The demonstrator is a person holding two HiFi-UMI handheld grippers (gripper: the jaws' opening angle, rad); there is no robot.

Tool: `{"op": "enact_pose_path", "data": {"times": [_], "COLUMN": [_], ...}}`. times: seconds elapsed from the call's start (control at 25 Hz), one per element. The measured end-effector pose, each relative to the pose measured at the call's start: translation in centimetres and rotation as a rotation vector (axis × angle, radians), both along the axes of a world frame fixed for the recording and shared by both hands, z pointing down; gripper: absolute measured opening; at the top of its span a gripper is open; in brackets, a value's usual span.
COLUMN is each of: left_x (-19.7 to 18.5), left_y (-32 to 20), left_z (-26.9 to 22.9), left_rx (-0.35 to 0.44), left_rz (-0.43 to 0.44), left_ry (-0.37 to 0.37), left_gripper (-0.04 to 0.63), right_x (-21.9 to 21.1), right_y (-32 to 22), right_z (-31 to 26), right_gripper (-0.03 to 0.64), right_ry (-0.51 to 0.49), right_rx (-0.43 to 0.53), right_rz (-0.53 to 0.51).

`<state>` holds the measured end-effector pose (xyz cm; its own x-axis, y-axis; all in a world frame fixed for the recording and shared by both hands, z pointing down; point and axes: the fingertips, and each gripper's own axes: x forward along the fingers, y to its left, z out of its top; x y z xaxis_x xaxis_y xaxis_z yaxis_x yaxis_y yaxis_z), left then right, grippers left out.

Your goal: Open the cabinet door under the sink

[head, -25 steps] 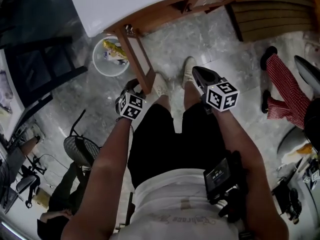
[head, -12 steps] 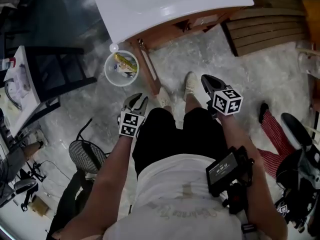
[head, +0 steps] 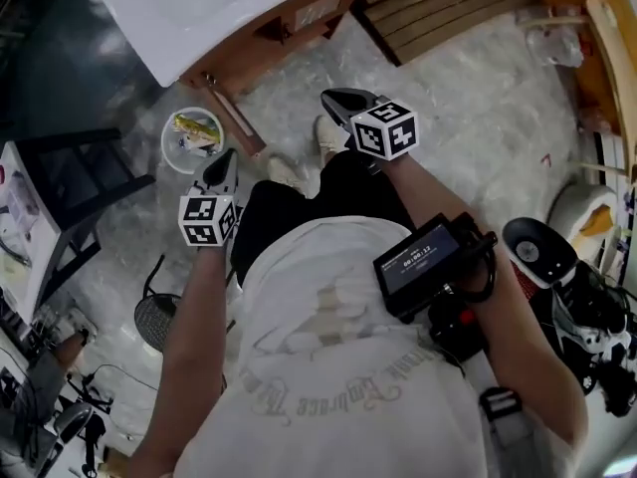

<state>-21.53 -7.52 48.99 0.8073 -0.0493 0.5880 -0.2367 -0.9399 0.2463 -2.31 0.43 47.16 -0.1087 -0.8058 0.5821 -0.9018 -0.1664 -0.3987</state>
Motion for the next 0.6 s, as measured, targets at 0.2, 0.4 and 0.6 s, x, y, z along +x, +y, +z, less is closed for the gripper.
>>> {"op": "enact_pose_path", "data": {"times": [0.2, 0.4, 0.6], "left_x": [2.9, 6.2, 9.7], "left_y": [0.8, 2.8, 2.9], "left_z": [-2.7, -3.4, -3.6], "left_rx": [-0.022, -0.049, -0.055], "left_rz": [0.009, 0.028, 0.014], "left_ry": [0.045, 0.080, 0.044], "left_gripper": [0.011, 0.011, 0.011], "right_x": [0.7, 2.7, 7.4], "right_y": [-0.9, -0.9, -1.0], "right_z": [-3.3, -3.3, -1.2], "right_gripper": [0.014, 0.014, 0.014], "right_ry": [0.052, 0.085, 0.078], "right_rx": [0.016, 0.000, -0.026], "right_rz": [-0.070, -0.101, -0.069]}}
